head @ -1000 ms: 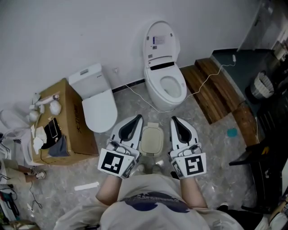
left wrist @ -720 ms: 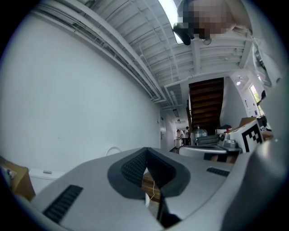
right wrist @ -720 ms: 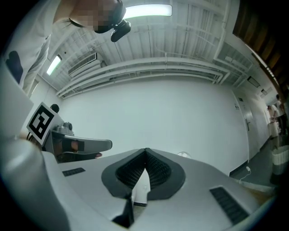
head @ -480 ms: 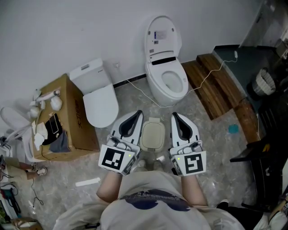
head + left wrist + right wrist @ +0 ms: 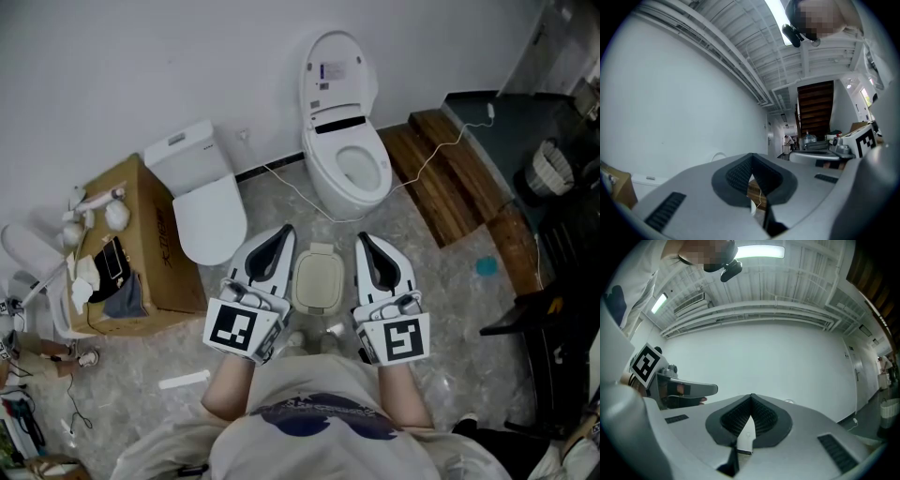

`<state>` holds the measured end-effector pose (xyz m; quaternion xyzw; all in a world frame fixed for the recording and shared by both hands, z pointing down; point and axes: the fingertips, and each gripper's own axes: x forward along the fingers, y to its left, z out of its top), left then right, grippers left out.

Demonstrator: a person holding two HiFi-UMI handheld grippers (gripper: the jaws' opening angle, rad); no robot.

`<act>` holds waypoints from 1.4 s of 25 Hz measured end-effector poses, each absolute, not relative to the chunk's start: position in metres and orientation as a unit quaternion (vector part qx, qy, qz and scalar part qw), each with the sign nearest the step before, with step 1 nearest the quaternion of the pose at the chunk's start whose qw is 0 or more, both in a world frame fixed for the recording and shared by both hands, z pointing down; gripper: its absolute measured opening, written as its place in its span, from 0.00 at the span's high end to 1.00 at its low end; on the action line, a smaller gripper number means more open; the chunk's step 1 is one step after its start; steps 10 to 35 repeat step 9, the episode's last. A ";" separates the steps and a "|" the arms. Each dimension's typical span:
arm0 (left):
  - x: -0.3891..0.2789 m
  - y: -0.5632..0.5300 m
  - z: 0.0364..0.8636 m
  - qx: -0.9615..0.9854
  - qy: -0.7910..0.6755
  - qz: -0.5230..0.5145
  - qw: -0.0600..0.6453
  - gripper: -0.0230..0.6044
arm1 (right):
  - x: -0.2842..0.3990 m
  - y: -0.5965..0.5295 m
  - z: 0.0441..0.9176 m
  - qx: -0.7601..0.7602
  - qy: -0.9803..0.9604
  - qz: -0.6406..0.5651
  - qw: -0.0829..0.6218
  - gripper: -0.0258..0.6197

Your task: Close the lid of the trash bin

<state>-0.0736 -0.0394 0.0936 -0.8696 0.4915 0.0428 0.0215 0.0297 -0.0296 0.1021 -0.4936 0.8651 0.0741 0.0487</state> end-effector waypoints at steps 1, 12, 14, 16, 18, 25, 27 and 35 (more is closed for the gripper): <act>-0.074 -0.040 0.094 -0.869 0.493 0.039 0.021 0.97 | 0.030 -0.029 0.102 -0.494 0.865 0.073 0.050 0.95; -0.073 -0.042 0.095 -0.868 0.495 0.033 0.019 0.97 | 0.032 -0.030 0.099 -0.498 0.862 0.071 0.054 0.95; -0.073 -0.042 0.095 -0.868 0.495 0.033 0.019 0.97 | 0.032 -0.030 0.099 -0.498 0.862 0.071 0.054 0.95; -0.073 -0.042 0.095 -0.868 0.495 0.033 0.019 0.97 | 0.032 -0.030 0.099 -0.498 0.862 0.071 0.054 0.95; -0.073 -0.042 0.095 -0.868 0.495 0.033 0.019 0.97 | 0.032 -0.030 0.099 -0.498 0.862 0.071 0.054 0.95; -0.073 -0.042 0.095 -0.868 0.495 0.033 0.019 0.97 | 0.032 -0.030 0.099 -0.498 0.862 0.071 0.054 0.95; -0.073 -0.042 0.095 -0.868 0.495 0.033 0.019 0.97 | 0.032 -0.030 0.099 -0.498 0.862 0.071 0.054 0.95; -0.073 -0.042 0.095 -0.868 0.495 0.033 0.019 0.97 | 0.032 -0.030 0.099 -0.498 0.862 0.071 0.054 0.95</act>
